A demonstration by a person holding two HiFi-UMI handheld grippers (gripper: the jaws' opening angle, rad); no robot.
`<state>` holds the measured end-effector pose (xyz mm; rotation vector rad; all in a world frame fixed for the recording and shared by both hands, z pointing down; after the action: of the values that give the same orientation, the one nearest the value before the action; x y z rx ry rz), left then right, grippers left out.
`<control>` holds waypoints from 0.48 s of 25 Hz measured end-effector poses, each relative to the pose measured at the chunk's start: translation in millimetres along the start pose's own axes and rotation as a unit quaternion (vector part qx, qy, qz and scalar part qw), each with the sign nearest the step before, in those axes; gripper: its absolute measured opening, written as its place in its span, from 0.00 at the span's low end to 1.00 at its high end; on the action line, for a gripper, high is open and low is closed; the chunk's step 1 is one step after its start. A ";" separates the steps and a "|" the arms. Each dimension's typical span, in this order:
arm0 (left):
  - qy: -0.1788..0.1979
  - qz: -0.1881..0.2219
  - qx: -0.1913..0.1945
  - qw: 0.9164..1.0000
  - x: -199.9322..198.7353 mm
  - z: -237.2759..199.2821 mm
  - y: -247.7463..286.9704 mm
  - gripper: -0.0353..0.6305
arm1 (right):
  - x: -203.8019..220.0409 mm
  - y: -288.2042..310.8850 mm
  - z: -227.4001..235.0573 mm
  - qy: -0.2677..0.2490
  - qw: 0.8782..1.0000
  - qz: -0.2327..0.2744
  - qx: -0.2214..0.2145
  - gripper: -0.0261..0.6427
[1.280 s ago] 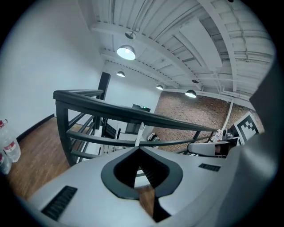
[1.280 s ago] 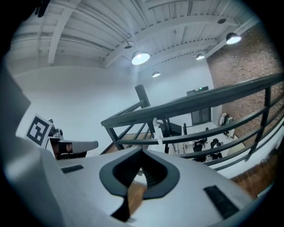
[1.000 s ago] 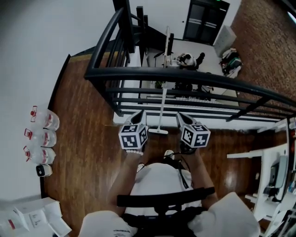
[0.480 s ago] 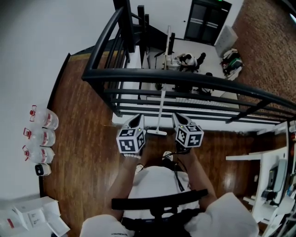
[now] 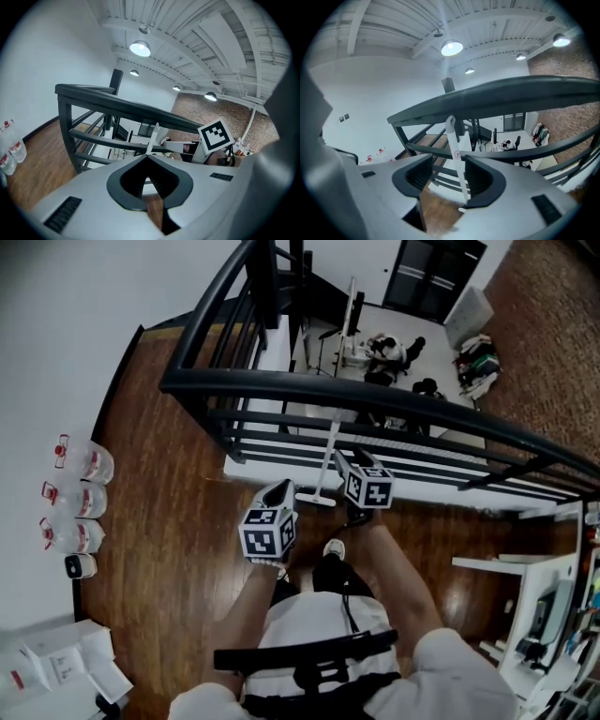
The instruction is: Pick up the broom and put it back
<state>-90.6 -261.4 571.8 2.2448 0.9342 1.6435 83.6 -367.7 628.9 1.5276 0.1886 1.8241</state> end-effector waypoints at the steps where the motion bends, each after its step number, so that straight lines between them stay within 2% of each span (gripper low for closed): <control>1: -0.004 0.000 -0.001 1.000 1.8 -0.7 3.9 0.03 | -2.7 8.9 3.1 -0.003 1.000 -0.001 0.004 0.40; 12: -0.040 -0.020 -0.019 0.999 24.6 -0.4 31.7 0.03 | -12.6 94.2 10.5 -0.051 0.998 -0.025 -0.004 0.40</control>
<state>-75.0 -271.5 607.3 2.2343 0.9151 1.5306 52.2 -446.5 673.1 1.5932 0.1683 1.7013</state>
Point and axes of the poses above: the fingertips, and each gripper's own axes: y forward along the fingers, z to its right, x out of its underside, the point moved 5 cm from there along -y, backward along the fingers, and after that the axes turned 3 degrees about z, right-handed, at the moved point
